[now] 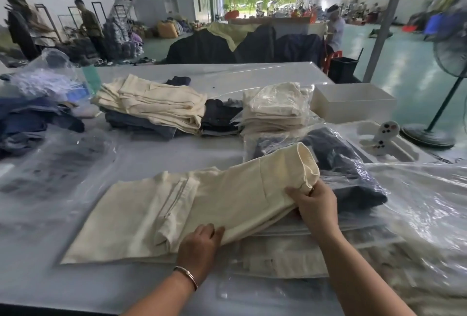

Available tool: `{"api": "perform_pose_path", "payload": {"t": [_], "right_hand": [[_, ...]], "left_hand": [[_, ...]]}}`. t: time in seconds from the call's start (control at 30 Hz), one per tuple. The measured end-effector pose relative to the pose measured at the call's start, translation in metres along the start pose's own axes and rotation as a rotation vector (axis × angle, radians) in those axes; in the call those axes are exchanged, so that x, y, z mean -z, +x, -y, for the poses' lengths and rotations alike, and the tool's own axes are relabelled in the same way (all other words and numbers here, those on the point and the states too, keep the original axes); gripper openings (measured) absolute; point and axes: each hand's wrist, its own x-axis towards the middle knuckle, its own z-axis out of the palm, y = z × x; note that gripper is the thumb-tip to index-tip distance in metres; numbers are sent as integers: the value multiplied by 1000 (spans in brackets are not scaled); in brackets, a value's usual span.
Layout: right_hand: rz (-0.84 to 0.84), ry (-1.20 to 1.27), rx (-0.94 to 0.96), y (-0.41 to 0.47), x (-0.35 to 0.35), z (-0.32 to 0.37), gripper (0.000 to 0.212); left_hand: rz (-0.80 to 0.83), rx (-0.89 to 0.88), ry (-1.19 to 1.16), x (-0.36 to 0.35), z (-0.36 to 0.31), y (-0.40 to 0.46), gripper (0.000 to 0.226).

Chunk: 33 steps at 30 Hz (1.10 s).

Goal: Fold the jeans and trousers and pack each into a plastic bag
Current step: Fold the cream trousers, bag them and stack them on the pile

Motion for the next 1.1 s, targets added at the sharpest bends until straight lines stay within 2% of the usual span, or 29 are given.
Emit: {"api": "perform_pose_path", "payload": {"t": [0.13, 0.2, 0.27, 0.3, 0.33, 0.37, 0.43, 0.47, 0.53, 0.63, 0.7, 0.8, 0.9, 1.0, 1.1], "right_hand": [[-30, -69, -61, -1, 1, -18, 14], [-37, -57, -70, -5, -2, -24, 25], [-42, -56, -62, -8, -6, -26, 40], [-46, -50, -63, -8, -9, -26, 43], [-49, -36, -69, -9, -12, -25, 43], [-51, -20, -79, -9, -15, -25, 41], [-68, -12, -92, -10, -20, -26, 35], [-80, -15, -97, -11, -21, -26, 31], [-109, -5, -112, -12, -23, -25, 25], [-207, -34, -70, -16, -32, -19, 18], [-284, -55, -60, -21, -49, -10, 23], [-268, 0, -95, -25, -84, 7, 45], [-289, -10, -127, -25, -107, 11, 42], [-444, -56, -187, -30, -111, 13, 45], [-658, -96, -212, -37, -108, 17, 73]], "left_hand": [[66, 14, 61, -11, 10, -15, 38], [83, -9, -27, -9, 21, -22, 34], [14, 57, -109, 0, 35, -20, 24], [-28, 155, -102, 4, 43, -15, 21], [-50, 311, -76, 7, 53, -8, 29], [7, 510, -80, 11, 63, -1, 48], [254, 853, -192, 13, 79, 9, 83], [365, 928, -261, 9, 84, 11, 90], [466, 937, -354, -2, 90, 11, 79], [475, 935, -447, -14, 91, 16, 49], [479, 892, -508, -18, 92, 23, 36], [445, 840, -686, -12, 105, 34, 32], [386, 866, -947, 4, 141, 34, 32], [331, 936, -1296, 25, 196, 23, 31], [286, 986, -1427, 43, 252, 9, 27]]}}
